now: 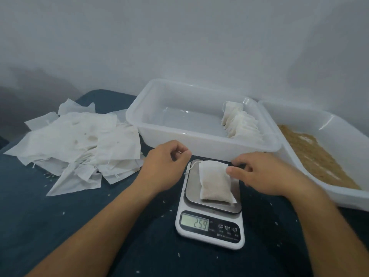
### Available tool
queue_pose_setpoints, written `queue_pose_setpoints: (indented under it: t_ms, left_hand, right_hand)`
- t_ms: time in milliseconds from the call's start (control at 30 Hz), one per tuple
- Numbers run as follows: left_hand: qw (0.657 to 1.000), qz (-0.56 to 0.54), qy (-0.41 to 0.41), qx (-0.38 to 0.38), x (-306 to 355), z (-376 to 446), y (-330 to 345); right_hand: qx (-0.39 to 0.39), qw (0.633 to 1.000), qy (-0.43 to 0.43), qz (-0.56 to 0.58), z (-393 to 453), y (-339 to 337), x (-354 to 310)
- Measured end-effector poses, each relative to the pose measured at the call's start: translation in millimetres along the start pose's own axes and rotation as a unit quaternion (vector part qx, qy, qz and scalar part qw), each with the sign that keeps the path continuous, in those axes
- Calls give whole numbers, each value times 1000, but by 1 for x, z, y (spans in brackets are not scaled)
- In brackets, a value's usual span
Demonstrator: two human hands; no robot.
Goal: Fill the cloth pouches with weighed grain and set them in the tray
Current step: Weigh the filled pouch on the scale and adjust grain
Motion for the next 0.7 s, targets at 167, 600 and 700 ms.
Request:
queue_pose_setpoints:
  t_ms: [167,600,700]
  left_hand:
    - [1000,-11,1,-23,1,-2,3]
    - [961,-139,85,-222,32,-30,15]
    - [967,-148,108,-177,37,-33,14]
  right_hand:
    - [66,996,12,63,-3,20,-10]
    - [202,936,-136,255,-39,-24,-42]
    - [182,939,-139,257,-45,-30,-44]
Point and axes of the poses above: each hand's wrist, its own z-axis towards the middle knuckle, its own y-axis out of the palm, x = y × z, the point moved 5 cm from there along z, towards the middle knuckle, and after that the axes turned 13 degrees about x, right-handed, at the moved point
